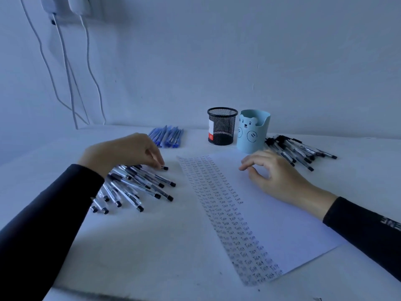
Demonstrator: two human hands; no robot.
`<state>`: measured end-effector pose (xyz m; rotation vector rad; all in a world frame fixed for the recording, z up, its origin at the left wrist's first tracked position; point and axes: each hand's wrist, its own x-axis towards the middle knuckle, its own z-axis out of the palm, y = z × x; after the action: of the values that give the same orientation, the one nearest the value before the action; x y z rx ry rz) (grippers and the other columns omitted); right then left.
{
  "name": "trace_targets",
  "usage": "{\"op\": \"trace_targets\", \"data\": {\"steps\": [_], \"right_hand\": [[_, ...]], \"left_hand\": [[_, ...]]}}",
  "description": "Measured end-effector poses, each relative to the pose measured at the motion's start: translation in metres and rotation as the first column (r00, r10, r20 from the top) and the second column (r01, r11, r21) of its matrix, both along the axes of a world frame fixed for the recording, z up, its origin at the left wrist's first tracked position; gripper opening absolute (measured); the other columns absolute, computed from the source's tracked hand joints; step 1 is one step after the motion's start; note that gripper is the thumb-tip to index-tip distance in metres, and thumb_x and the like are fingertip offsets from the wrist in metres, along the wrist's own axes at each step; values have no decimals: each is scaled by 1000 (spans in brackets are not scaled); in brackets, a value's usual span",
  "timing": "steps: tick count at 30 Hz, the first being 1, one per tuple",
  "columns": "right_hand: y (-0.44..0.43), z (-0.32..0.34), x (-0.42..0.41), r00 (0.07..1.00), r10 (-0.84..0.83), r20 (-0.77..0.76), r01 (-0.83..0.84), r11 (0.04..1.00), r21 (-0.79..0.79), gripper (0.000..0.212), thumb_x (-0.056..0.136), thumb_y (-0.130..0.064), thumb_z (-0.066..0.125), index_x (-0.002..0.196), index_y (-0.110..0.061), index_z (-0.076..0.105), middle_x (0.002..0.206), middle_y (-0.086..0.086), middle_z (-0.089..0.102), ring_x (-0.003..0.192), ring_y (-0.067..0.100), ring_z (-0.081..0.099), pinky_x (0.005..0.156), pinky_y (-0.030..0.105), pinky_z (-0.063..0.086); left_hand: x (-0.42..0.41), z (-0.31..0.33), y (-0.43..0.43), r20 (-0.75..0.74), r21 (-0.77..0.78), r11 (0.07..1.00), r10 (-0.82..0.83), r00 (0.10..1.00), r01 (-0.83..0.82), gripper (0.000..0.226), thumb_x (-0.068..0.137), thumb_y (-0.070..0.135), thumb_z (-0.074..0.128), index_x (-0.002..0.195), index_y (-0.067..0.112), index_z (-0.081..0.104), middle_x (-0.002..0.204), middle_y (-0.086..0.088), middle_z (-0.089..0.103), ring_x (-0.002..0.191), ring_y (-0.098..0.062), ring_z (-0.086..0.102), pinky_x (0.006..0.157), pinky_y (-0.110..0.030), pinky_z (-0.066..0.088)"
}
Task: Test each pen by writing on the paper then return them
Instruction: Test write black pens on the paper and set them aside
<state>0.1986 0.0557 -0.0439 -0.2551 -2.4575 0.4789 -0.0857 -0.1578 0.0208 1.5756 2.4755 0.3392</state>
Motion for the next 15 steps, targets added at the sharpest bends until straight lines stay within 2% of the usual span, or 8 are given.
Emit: {"op": "trace_targets", "data": {"steps": [2, 4, 7, 9, 12, 14, 15], "right_hand": [[0, 1, 0, 1000, -5, -20, 5, 1000, 3, 20, 88, -4, 65, 93, -21, 74, 101, -9, 68, 104, 15, 58, 96, 10, 33], [1, 0, 0, 999, -11, -32, 11, 1000, -8, 20, 88, -3, 65, 92, -21, 74, 100, -8, 69, 103, 18, 59, 96, 10, 32], [2, -1, -2, 999, -18, -34, 17, 1000, -19, 21, 89, -7, 64, 92, -25, 73, 99, -11, 68, 104, 19, 60, 98, 16, 35], [4, -1, -2, 999, -21, -35, 20, 999, -29, 21, 89, -6, 64, 93, -25, 73, 99, -12, 68, 104, 17, 59, 98, 22, 38], [5, 1, -1, 999, -32, -29, 31, 999, -36, 19, 90, -7, 63, 97, -22, 74, 100, -10, 67, 102, 17, 59, 96, 33, 43], [3, 3, -2, 999, -26, -24, 26, 1000, -5, 19, 93, -18, 62, 106, -21, 75, 103, -10, 67, 103, 18, 58, 96, 35, 43], [0, 3, -3, 1000, -24, 2, 24, 1000, 12, 24, 93, -31, 60, 112, -24, 74, 105, -11, 66, 105, 18, 56, 97, 34, 41]], "left_hand": [[0, 0, 3, -59, 78, 997, 4, 998, 1, 5, 83, 27, 76, 84, 32, 75, 86, 15, 71, 85, 0, 64, 77, -12, 44], [5, -3, 9, -113, 239, 971, -3, 994, 30, 9, 85, 23, 74, 82, 31, 71, 84, 15, 69, 78, 5, 61, 75, -12, 47], [33, -14, 28, -208, 457, 852, -175, 962, 254, 5, 82, 17, 76, 87, 18, 74, 79, 14, 67, 75, 5, 62, 78, -32, 50], [62, -24, 40, -262, 480, 769, -333, 906, 422, 11, 83, 19, 74, 91, 12, 75, 82, 6, 68, 75, -4, 64, 74, -32, 53], [95, -39, 51, -283, 408, 732, -466, 838, 545, 14, 87, 19, 71, 100, 14, 74, 92, 3, 67, 77, -5, 64, 75, -24, 53], [99, -44, 55, -267, 421, 707, -502, 823, 568, 21, 90, 12, 66, 111, 15, 71, 98, 2, 68, 82, -2, 63, 78, -13, 50], [97, -44, 55, -245, 451, 699, -501, 830, 555, 28, 91, 6, 63, 117, 13, 69, 101, 0, 68, 86, -2, 63, 80, -9, 49]]}}
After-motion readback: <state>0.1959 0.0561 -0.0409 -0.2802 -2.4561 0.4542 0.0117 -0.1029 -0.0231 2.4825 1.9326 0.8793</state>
